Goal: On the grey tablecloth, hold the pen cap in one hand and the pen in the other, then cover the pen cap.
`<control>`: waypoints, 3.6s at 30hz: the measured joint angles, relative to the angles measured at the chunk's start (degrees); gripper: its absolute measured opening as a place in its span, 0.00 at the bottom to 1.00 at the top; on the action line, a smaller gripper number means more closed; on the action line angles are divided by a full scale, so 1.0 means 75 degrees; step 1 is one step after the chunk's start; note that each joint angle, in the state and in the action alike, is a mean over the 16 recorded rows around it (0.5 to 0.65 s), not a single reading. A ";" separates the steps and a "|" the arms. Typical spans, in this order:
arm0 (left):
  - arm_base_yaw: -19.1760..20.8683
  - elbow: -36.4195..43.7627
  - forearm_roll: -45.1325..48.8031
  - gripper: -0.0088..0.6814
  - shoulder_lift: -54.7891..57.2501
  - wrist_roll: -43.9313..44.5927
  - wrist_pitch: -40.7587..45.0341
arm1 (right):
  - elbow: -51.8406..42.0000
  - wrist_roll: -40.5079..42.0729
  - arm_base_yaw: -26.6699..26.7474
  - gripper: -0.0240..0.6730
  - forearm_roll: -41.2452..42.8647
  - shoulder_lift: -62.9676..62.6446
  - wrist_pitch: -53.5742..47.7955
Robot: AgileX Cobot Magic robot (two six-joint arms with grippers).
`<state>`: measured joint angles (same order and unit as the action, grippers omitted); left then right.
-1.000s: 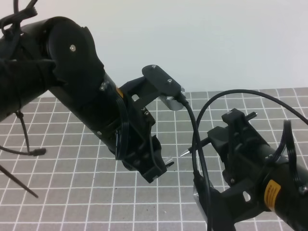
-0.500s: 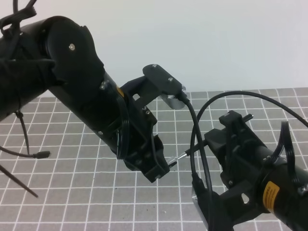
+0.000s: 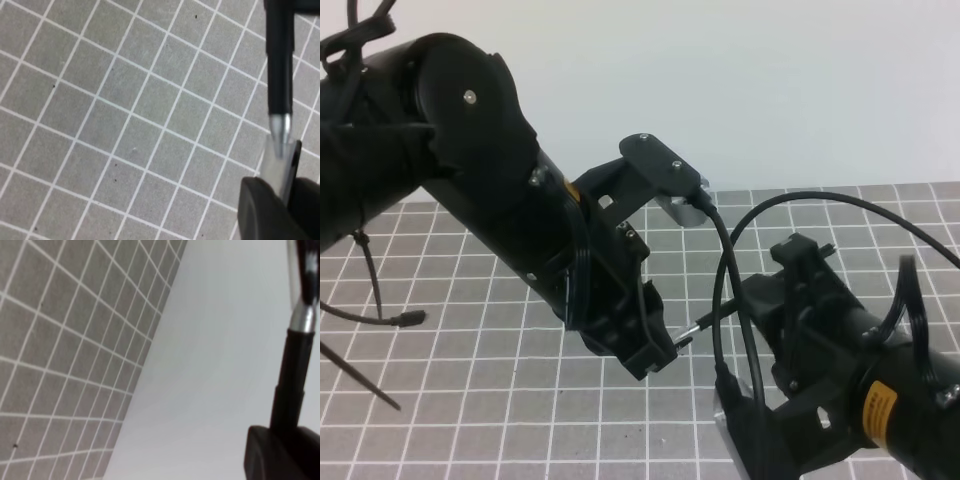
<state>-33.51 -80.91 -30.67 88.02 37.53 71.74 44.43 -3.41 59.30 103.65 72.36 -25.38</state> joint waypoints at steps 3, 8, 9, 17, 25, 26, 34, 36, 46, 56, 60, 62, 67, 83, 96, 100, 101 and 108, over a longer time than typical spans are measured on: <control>0.0000 -0.0004 -0.0043 0.01 0.0056 0.0001 0.0035 | 0.0000 0.0011 0.0027 0.03 0.0000 0.0001 0.0095; 0.0000 -0.0046 -0.0110 0.01 0.0160 -0.0022 0.0075 | 0.0000 0.0047 0.0073 0.03 0.0000 0.0040 0.0244; 0.0000 -0.0070 -0.0128 0.01 0.0182 -0.0027 0.0104 | 0.0000 0.0056 0.0082 0.03 0.0000 0.0055 0.0271; 0.0000 -0.0388 -0.0222 0.01 0.0300 -0.0072 0.0211 | 0.0006 0.0156 0.0119 0.03 0.0000 0.0201 0.0477; 0.0000 -0.0675 -0.0295 0.01 0.0430 -0.0053 0.0212 | 0.0012 0.0273 0.0190 0.03 0.0000 0.0296 0.0715; 0.0000 -0.0689 -0.0298 0.01 0.0450 -0.0035 0.0212 | 0.0013 0.0283 0.0208 0.03 0.0000 0.0297 0.0740; 0.0000 -0.0724 -0.0478 0.01 0.0588 0.0189 0.0218 | 0.0013 0.0268 0.0348 0.03 0.0000 0.0299 0.0908; -0.0001 -0.0729 -0.0531 0.01 0.0604 0.0249 0.0228 | 0.0013 0.0258 0.0377 0.03 0.0000 0.0299 0.0943; -0.0001 -0.0734 -0.0528 0.01 0.0616 0.0361 0.0236 | 0.0013 0.0077 0.0405 0.03 0.0000 0.0297 0.0546; -0.0006 -0.0749 -0.0218 0.10 0.0559 0.0237 0.0230 | 0.0014 -0.0157 0.0372 0.04 -0.0048 0.0289 -0.0184; -0.0009 -0.0754 0.0007 0.18 0.0451 0.0161 0.0230 | 0.0010 -0.0155 0.0277 0.04 -0.0102 0.0285 -0.0235; -0.0011 -0.0754 0.0125 0.22 0.0379 0.0122 0.0230 | 0.0009 -0.0158 0.0201 0.04 -0.0138 0.0285 -0.0214; -0.0012 -0.0755 0.0471 0.29 0.0153 -0.0059 0.0230 | 0.0004 -0.0348 -0.0092 0.03 -0.0396 0.0284 -0.0142; -0.0012 -0.0618 0.1776 0.06 -0.0514 -0.1482 -0.0188 | 0.0015 -0.4777 -0.1066 0.03 -0.5142 0.0301 -0.0541; -0.0012 0.0300 0.1916 0.01 -0.1281 -0.2638 -0.2499 | 0.0369 -0.4782 -0.2388 0.03 -0.9453 0.0568 -0.1206; -0.0012 0.1134 0.1848 0.01 -0.1773 -0.2911 -0.3587 | 0.0563 -0.3824 -0.2910 0.03 -1.0403 0.0836 -0.1268; -0.0012 0.1385 0.1819 0.01 -0.1918 -0.2966 -0.3874 | 0.0613 -0.3617 -0.3014 0.03 -1.0554 0.0922 -0.1281; -0.0010 0.3220 0.1546 0.01 -0.2990 -0.3346 -0.5663 | 0.0932 -0.2880 -0.3405 0.03 -1.0866 0.1675 -0.1408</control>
<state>-33.58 -56.76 -19.07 65.59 12.44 29.26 51.42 -25.01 33.77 22.15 84.92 -35.94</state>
